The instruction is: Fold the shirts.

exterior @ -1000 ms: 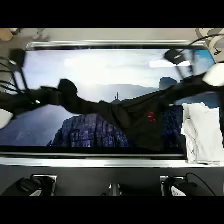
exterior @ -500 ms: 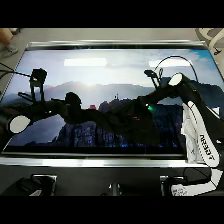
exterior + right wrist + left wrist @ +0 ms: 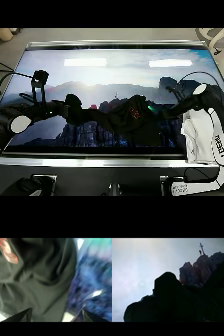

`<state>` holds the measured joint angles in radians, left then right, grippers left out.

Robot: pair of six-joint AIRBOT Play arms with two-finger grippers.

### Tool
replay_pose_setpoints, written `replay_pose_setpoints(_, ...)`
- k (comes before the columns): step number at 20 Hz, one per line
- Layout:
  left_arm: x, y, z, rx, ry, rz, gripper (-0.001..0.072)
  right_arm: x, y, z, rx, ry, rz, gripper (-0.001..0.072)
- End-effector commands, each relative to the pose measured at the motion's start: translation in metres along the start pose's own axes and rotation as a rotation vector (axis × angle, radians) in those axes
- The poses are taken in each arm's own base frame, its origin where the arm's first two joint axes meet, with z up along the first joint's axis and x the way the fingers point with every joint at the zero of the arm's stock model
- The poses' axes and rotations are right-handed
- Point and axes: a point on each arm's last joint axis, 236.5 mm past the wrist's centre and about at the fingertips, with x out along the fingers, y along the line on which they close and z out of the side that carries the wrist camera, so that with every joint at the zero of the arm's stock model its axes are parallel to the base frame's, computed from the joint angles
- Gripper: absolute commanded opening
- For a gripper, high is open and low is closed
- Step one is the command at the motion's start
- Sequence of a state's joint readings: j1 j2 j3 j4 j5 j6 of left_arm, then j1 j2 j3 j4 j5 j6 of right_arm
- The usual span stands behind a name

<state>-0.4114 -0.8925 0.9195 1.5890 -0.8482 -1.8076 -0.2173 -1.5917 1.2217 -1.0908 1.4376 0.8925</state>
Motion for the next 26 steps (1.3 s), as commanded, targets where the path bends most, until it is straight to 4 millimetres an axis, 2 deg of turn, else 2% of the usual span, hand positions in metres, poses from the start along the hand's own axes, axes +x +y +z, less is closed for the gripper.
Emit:
replay_pose_setpoints(1,0.000,0.001,-0.001,0.000,0.005,0.002,0.0022,0.035,0.002,-0.021,-0.015,0.049,0.012,0.0679)
replay_pose_setpoints(3,0.000,0.000,-0.001,-0.001,0.006,0.002,0.0022,0.047,0.001,-0.010,0.003,0.013,-0.031,0.0654)
replay_pose_setpoints(4,0.000,0.001,-0.001,0.000,0.005,0.002,0.0023,0.051,0.002,-0.002,-0.001,-0.005,-0.052,0.0604)
replay_pose_setpoints(5,0.000,0.000,-0.001,-0.001,0.006,0.002,0.0022,0.054,0.003,0.005,-0.011,-0.023,-0.072,0.0596)
replay_pose_setpoints(8,0.000,0.000,-0.001,-0.001,0.005,0.001,0.0023,0.062,0.008,0.022,-0.023,-0.063,-0.112,0.0489)
replay_pose_setpoints(9,0.000,0.000,-0.001,0.000,0.005,0.002,0.0022,0.063,0.009,0.025,-0.009,-0.072,-0.118,0.0383)
replay_pose_setpoints(10,0.000,0.001,-0.001,0.001,0.004,0.002,0.0023,0.063,0.011,0.026,0.000,-0.074,-0.116,0.0060)
replay_pose_setpoints(11,-0.001,0.002,0.000,0.008,0.000,0.008,0.0023,0.059,0.015,0.025,0.001,-0.068,-0.102,0.0018)
replay_pose_setpoints(12,-0.005,0.005,0.007,0.023,-0.020,0.022,0.0023,0.047,0.022,0.027,-0.020,-0.072,-0.097,0.0018)
replay_pose_setpoints(13,-0.013,0.008,0.020,0.044,-0.058,0.041,0.0022,0.025,0.030,0.038,-0.084,-0.109,-0.113,0.0018)
replay_pose_setpoints(14,-0.028,0.012,0.040,0.068,-0.115,0.064,0.0022,-0.012,0.039,0.054,-0.154,-0.180,-0.155,0.0018)
replay_pose_setpoints(15,-0.050,0.015,0.068,0.084,-0.195,0.085,0.0022,-0.057,0.049,0.071,-0.201,-0.279,-0.215,0.0018)
replay_pose_setpoints(16,-0.080,0.016,0.100,0.079,-0.289,0.093,0.0022,-0.118,0.065,0.089,-0.255,-0.422,-0.294,0.0017)
replay_pose_setpoints(17,-0.116,0.016,0.130,0.062,-0.388,0.090,0.0022,-0.182,0.086,0.097,-0.305,-0.568,-0.372,0.0018)
replay_pose_setpoints(18,-0.157,0.016,0.159,0.046,-0.494,0.086,0.0022,-0.255,0.116,0.097,-0.361,-0.737,-0.469,0.0018)
replay_pose_setpoints(19,-0.206,0.016,0.184,0.030,-0.610,0.079,0.0022,-0.321,0.148,0.086,-0.413,-0.897,-0.565,0.0019)
replay_pose_setpoints(20,-0.256,0.014,0.203,0.019,-0.721,0.070,0.0022,-0.382,0.186,0.064,-0.465,-1.061,-0.669,0.0019)
replay_pose_setpoints(21,-0.298,0.012,0.212,0.012,-0.809,0.058,0.0022,-0.430,0.224,0.035,-0.516,-1.201,-0.768,0.0019)
replay_pose_setpoints(22,-0.333,0.010,0.215,-0.001,-0.881,0.042,0.0022,-0.462,0.257,0.005,-0.555,-1.318,-0.832,0.0019)
replay_pose_setpoints(23,-0.363,0.009,0.213,-0.038,-0.939,0.012,0.0022,-0.482,0.286,-0.023,-0.587,-1.412,-0.871,0.0019)
replay_pose_setpoints(24,-0.384,0.009,0.208,-0.071,-0.976,-0.013,0.0022,-0.496,0.311,-0.050,-0.616,-1.489,-0.904,0.0019)
replay_pose_setpoints(26,-0.403,0.007,0.191,-0.088,-0.983,-0.041,0.0022,-0.515,0.345,-0.090,-0.654,-1.611,-0.951,0.0019)
